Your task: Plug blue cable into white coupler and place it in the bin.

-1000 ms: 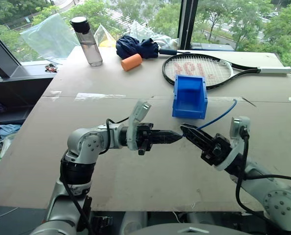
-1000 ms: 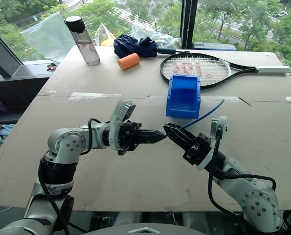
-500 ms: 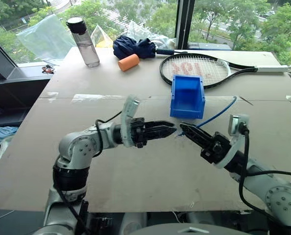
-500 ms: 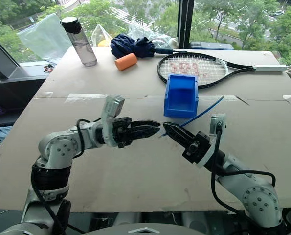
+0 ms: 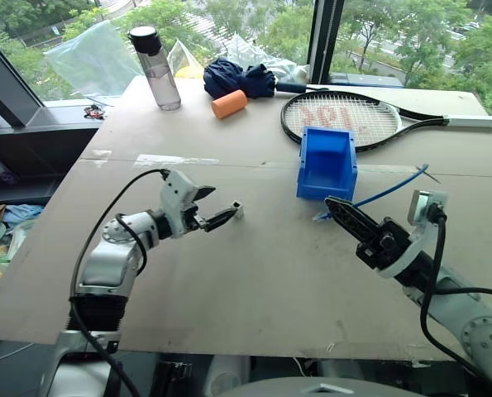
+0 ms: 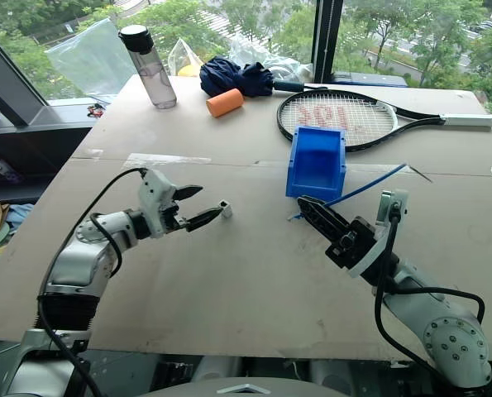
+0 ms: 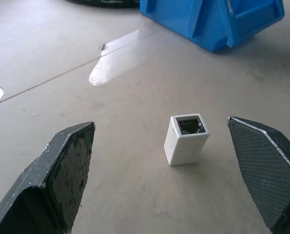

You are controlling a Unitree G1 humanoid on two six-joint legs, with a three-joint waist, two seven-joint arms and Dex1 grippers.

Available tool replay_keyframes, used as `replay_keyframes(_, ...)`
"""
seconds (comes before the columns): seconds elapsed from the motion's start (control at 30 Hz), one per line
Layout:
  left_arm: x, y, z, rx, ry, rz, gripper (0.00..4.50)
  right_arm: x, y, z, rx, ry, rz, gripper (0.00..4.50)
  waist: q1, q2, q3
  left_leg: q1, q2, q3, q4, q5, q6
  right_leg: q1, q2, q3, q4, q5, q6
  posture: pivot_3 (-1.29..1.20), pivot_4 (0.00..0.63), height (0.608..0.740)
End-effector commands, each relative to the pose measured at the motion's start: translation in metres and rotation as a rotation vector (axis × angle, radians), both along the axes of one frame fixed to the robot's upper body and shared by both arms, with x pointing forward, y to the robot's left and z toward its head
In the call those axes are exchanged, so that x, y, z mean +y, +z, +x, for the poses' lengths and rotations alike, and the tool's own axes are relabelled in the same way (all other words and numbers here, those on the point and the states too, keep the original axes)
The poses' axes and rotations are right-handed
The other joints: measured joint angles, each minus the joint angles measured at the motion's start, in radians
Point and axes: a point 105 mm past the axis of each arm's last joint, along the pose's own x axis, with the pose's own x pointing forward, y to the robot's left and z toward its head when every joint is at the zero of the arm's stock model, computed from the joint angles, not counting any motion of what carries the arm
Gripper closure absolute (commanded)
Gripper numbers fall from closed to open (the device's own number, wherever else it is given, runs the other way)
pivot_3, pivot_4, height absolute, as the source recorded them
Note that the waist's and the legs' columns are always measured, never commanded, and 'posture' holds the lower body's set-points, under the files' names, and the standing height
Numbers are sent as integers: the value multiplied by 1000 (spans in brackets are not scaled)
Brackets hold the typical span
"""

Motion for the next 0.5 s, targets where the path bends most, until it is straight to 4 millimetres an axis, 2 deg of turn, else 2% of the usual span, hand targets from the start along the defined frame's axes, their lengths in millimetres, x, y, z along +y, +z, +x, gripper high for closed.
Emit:
replay_keyframes(0.03,-9,6,8,-66,-8,19,85,-4,10,-2,-42,-11,11,4500,-3,0,0,0,0,0,0,0,0,0,0,0,0,0,0,0,150,740)
replay_keyframes(0.2,-16,-6,15,-72,62,33,85,-7,10,-7,-43,-31,-3,4500,-6,0,0,1,1,0,-1,0,0,0,1,0,1,0,1,0,150,740)
replay_keyframes(0.23,-17,-8,17,-71,96,32,319,-8,9,-7,-44,-37,-6,4500,-6,0,0,1,1,0,-1,0,0,0,1,0,1,1,1,0,150,740)
replay_keyframes(0.3,-22,-11,15,-72,118,33,912,-9,10,-7,-47,-46,-9,4500,-6,0,0,1,1,0,0,0,0,0,1,0,1,1,1,0,150,740)
replay_keyframes(0.33,-25,-13,13,-71,116,34,1548,-9,10,-7,-48,-50,-8,4500,-6,0,0,0,1,0,0,0,0,0,1,0,1,1,2,0,150,740)
replay_keyframes(0.4,-28,-16,11,-72,126,38,2230,-9,10,-7,-51,-56,-7,4500,-7,0,0,1,1,0,0,0,0,0,1,0,1,2,3,0,150,740)
replay_keyframes(0.5,-30,-16,12,-74,121,38,3795,-9,10,-7,-53,-58,-13,4500,-8,0,0,1,1,-1,0,0,0,0,1,-1,1,2,4,0,150,740)
